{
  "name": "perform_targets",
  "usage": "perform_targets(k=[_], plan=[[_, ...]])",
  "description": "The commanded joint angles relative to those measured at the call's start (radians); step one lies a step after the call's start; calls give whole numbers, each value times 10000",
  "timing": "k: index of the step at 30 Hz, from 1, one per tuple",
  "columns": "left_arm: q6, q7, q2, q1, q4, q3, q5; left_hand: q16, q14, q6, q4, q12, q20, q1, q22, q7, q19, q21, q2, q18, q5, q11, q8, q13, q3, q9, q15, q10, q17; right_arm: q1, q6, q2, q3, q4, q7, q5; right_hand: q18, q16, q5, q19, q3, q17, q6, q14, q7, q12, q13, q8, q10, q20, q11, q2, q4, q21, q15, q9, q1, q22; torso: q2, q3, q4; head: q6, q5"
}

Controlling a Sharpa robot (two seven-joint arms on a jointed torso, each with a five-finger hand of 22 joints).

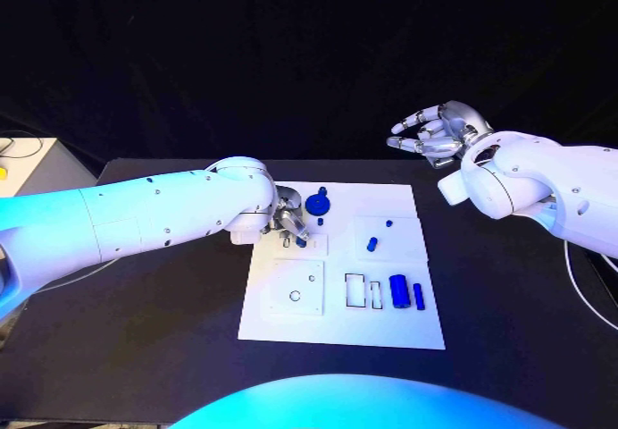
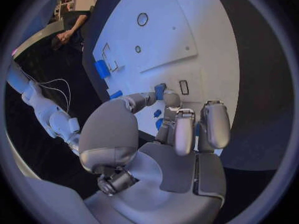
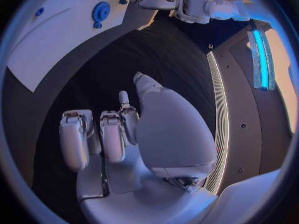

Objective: Assemble the parts on the task board

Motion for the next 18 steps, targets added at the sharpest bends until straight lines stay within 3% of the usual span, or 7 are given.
perform_targets(k=[1, 18], plan=[[176, 28, 6, -9, -4, -3, -83, -8, 794, 132, -2034, -50, -16, 100, -6, -81, 17, 39, -4, -151, 29, -36, 29, -6, 2073, 114, -67, -60, 1911, -6, 84, 7, 1, -9, -5, -82, 117, -34, -63, 730, 64, 2265, -81, 923, 0, -49, 955, 50, -38, 2, 33, -28, 23, -20, -16, -10, -87, 2161, 3, 3, -2, -9, -5], [311, 12, 86, -11, -110, -3, -62, -5, 798, 136, -2029, -69, -19, 102, 2, -79, 21, 42, -1, -153, 29, -36, 8, -18, 2079, 121, -68, -63, 1921, -50, 92, 35, -9, -30, -2, -85, 117, -34, -63, 730, 64, 2265, -81, 923, 0, -49, 955, 50, -38, 2, 33, -28, 23, -20, -16, -10, -87, 2161, 3, -1, -8, -71, 11]])
